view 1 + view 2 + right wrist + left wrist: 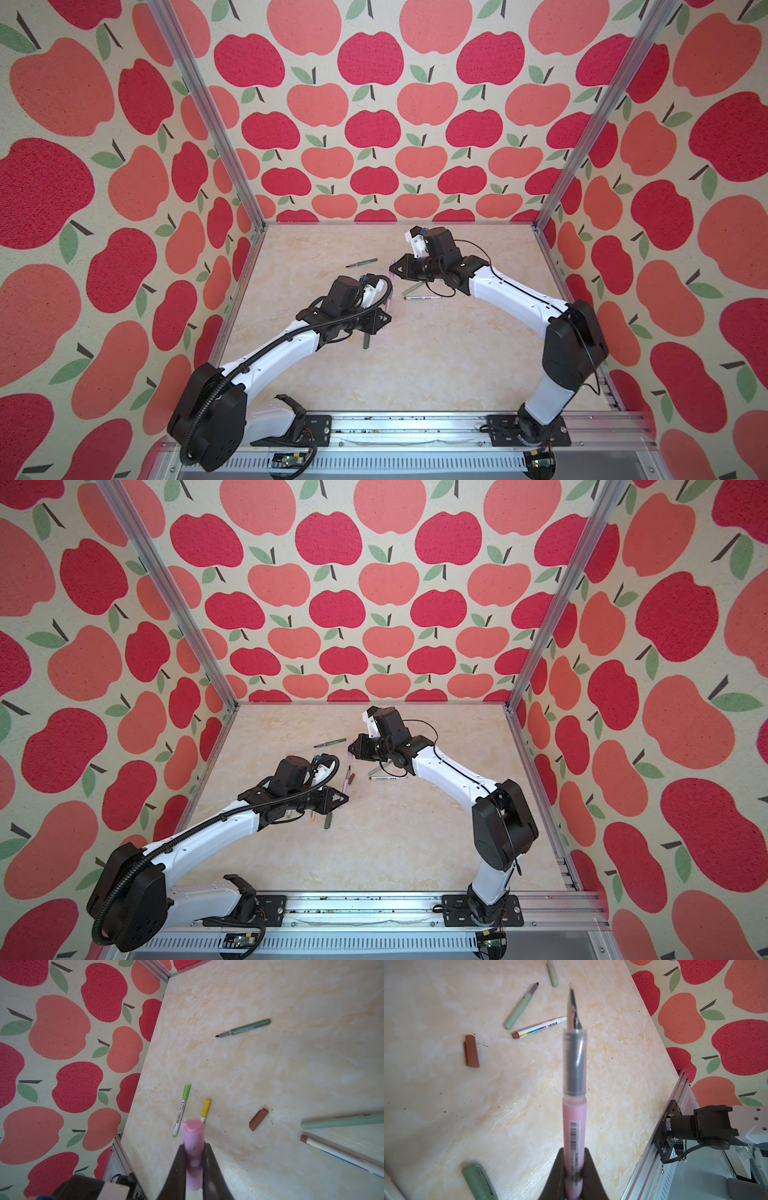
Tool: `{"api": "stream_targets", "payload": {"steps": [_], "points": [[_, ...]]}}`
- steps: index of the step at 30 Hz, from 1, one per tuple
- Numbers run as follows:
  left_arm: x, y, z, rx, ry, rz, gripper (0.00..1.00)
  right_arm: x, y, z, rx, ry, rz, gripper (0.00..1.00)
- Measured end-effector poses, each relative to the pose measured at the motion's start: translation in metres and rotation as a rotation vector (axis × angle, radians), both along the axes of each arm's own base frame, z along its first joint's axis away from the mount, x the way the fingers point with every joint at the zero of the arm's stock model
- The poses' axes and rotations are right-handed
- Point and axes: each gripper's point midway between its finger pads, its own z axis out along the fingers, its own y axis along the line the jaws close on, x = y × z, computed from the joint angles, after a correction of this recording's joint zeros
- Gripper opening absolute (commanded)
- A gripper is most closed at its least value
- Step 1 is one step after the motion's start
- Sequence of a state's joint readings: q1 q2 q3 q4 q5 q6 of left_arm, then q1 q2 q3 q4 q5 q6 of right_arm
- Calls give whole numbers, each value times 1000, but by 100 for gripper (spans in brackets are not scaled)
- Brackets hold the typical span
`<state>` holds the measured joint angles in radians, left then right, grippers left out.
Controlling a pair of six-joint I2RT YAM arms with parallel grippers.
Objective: Insert the pens into the pen caps
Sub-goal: 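Lift the pink cap and carry it above the pen nib held by left gripper, then lower the pink cap onto the pen nib with the right gripper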
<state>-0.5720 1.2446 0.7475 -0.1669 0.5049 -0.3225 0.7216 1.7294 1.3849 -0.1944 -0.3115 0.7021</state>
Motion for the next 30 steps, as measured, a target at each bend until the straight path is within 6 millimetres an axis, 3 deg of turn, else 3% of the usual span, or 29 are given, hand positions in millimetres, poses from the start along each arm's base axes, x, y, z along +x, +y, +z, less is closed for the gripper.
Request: {"api": "stream_targets", "payload": {"steps": [30], "points": [[11,3,-1,-1,-15,28,1,-6,4,0,20,16,18,5]]}}
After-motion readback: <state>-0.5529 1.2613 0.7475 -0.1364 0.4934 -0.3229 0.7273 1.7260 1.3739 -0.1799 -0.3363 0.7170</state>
